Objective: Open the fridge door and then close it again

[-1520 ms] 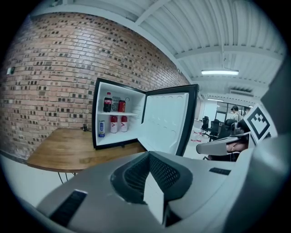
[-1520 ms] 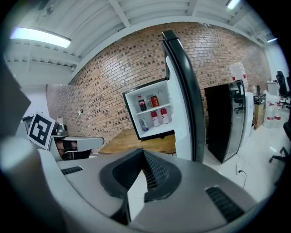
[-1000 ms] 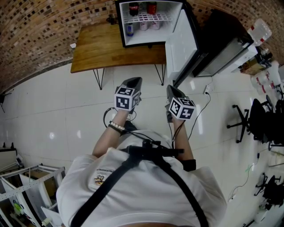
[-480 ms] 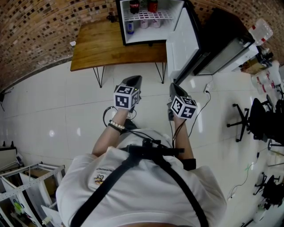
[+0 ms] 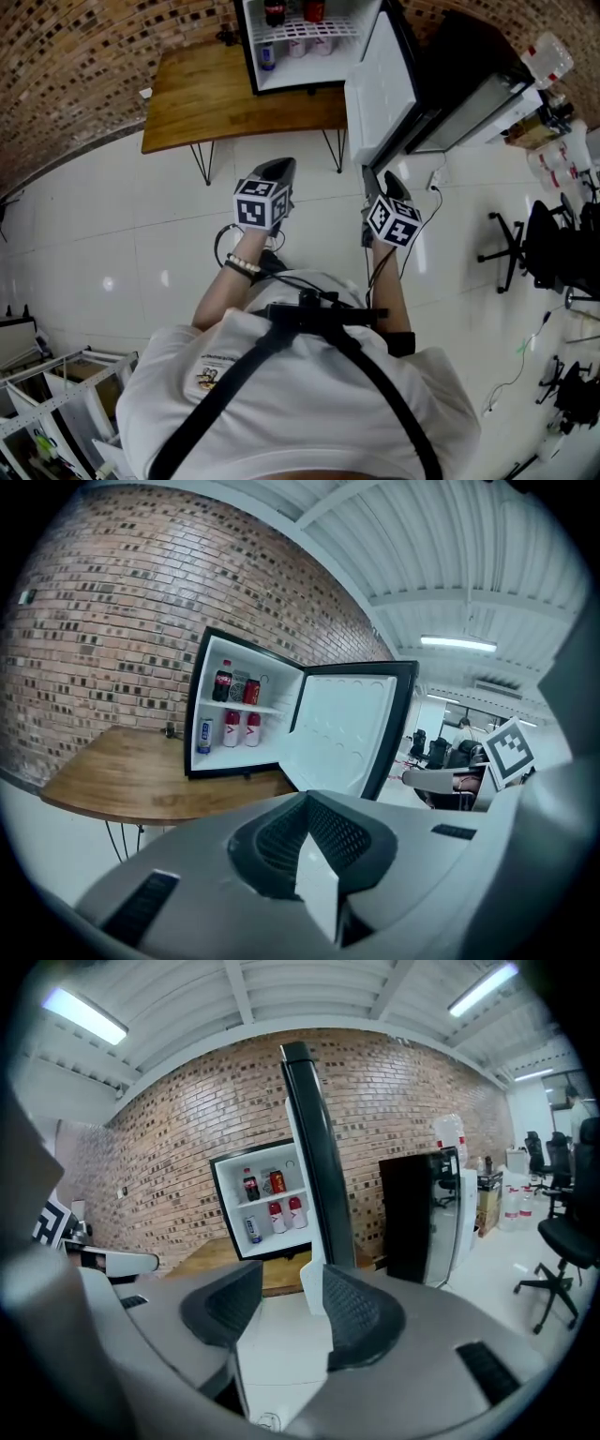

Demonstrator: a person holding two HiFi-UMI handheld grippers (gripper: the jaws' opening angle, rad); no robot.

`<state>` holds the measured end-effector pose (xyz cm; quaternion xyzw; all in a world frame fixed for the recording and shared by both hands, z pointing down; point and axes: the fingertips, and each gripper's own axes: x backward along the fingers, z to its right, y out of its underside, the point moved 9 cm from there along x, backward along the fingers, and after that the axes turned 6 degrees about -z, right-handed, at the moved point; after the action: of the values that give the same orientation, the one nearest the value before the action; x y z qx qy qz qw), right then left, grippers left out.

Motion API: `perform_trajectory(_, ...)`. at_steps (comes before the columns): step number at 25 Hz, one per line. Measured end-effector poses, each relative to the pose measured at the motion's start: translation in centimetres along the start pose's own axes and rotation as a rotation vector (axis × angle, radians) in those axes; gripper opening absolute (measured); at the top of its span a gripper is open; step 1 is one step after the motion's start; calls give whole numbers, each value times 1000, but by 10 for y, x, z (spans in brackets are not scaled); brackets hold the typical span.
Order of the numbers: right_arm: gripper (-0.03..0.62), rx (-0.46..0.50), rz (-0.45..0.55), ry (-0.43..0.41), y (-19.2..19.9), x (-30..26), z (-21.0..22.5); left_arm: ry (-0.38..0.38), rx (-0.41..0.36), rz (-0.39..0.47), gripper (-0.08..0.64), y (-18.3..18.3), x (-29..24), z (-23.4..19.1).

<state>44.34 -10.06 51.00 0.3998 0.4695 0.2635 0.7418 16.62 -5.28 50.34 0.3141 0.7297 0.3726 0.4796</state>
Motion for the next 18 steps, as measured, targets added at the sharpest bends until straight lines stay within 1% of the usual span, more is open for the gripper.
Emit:
perform_trajectory(4,255,3,5,43,-7,-3,9,-2,13,2,0,-5,-4,-7)
perform_trajectory(16,255,34,21,65,-46,-33,33,-16,27,-9,0,-18,-24,-22)
perform_trajectory(18,272,49,26,64,-56,-40,34,-21,27,0,0,-24,-22,-27)
